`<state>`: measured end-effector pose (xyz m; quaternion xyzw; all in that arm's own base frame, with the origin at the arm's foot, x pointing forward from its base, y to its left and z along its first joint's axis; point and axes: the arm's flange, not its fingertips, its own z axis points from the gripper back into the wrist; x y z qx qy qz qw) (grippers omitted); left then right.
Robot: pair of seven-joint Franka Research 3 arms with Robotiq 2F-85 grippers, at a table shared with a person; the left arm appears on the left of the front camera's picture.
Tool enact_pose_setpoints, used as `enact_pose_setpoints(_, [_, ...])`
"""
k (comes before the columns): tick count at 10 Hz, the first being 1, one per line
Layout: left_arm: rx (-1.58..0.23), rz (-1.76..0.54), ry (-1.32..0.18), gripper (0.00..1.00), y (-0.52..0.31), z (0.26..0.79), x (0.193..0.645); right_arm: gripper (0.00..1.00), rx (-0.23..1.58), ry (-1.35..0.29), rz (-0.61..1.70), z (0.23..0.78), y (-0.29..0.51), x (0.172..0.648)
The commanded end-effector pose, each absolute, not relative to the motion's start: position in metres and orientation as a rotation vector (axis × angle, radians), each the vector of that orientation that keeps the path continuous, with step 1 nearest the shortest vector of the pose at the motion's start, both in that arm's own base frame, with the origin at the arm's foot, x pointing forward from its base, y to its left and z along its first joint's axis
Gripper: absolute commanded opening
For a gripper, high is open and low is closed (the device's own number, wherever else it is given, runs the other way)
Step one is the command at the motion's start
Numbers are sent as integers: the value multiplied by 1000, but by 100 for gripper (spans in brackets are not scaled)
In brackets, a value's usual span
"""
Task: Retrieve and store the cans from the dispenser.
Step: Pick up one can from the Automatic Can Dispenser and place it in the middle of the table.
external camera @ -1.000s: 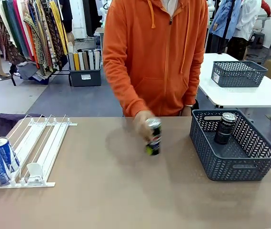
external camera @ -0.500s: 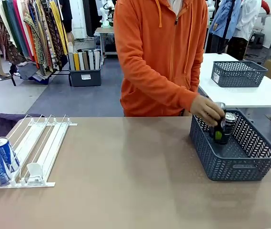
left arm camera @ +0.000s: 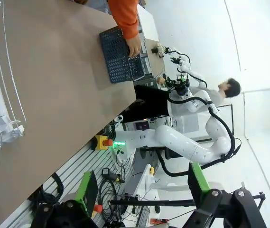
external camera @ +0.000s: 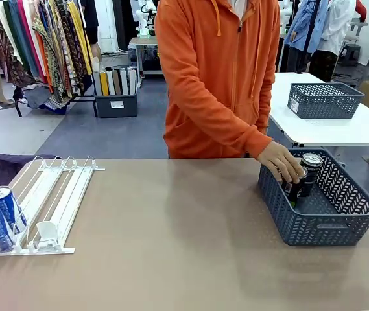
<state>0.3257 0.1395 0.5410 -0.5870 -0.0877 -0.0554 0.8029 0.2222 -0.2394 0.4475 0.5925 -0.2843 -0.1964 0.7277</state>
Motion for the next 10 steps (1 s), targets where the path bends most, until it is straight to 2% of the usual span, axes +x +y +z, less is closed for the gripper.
enact_pose_setpoints(1, [-1258, -119, -188, 100, 139, 541, 326, 100, 1310, -633, -422, 450, -241, 221])
enact_pose_setpoints(2, [-1022, -168, -149, 100, 124, 542, 320, 100, 1310, -633, -422, 450, -241, 221])
enact_pose_setpoints(3, [-789, -352, -110, 100, 111, 543, 303, 100, 1310, -633, -422, 450, -241, 221])
enact_pose_setpoints(4, [-529, -435, -103, 100, 102, 540, 291, 100, 1310, -633, -422, 450, -241, 221])
enact_pose_setpoints(5, [-315, -398, -166, 100, 92, 534, 285, 100, 1310, -633, -422, 450, -241, 221])
enact_pose_setpoints(7, [-55, -368, -323, 100, 72, 520, 287, 100, 1310, -633, -422, 450, -241, 221])
enact_pose_setpoints(10, [89, -335, -223, 100, 57, 500, 295, 100, 1310, -633, -422, 450, -241, 221])
